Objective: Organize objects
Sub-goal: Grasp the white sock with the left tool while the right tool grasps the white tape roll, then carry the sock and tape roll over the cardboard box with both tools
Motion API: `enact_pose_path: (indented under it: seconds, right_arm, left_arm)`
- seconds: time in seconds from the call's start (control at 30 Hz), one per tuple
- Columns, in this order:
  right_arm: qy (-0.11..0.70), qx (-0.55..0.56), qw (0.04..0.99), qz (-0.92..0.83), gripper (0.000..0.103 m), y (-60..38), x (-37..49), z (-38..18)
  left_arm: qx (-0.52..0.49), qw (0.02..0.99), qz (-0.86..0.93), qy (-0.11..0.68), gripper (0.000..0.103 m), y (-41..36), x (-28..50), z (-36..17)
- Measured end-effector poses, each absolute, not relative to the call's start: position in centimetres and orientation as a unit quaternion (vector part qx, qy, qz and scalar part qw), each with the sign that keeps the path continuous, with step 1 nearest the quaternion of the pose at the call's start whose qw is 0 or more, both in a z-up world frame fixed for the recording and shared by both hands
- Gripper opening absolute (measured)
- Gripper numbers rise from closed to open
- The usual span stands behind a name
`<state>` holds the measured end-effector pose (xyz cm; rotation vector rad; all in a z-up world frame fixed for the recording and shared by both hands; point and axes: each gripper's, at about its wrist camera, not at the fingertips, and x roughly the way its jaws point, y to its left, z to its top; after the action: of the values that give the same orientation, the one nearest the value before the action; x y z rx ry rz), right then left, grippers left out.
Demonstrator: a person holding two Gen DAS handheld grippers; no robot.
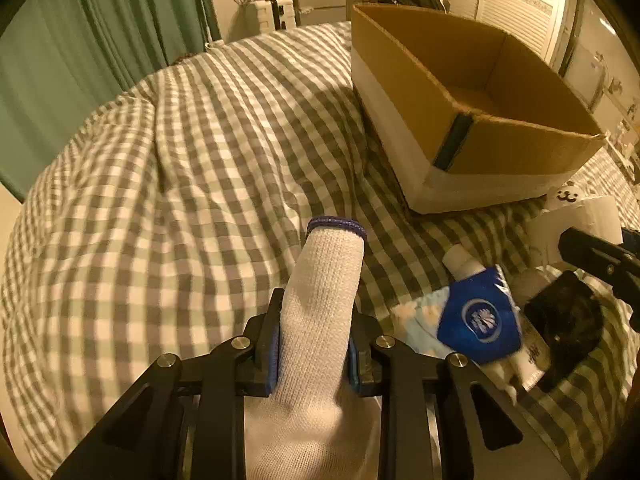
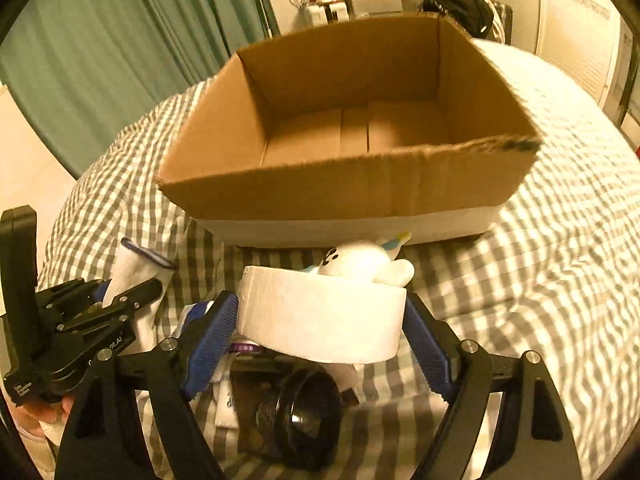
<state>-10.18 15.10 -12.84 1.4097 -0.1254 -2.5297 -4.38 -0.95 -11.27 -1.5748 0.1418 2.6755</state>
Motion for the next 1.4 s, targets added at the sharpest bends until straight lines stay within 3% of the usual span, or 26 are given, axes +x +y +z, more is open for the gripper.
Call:
enact_pose_path:
  seconds: [0.67, 1.4]
  right_arm:
    - [-0.016, 0.409, 0.108, -0.906, 0.082, 16.7, -5.5, -1.6]
    - [0.032, 0.344, 0.103, -0.933, 0.082, 16.4, -10.3, 4.9]
  left_arm:
    - [-0.425, 0.026, 0.903, 0.052, 0.025, 1.3, 0.4, -1.1]
    - [-0.363, 0.051, 0.929, 0.057, 0.025, 5.3, -8.4, 6.7]
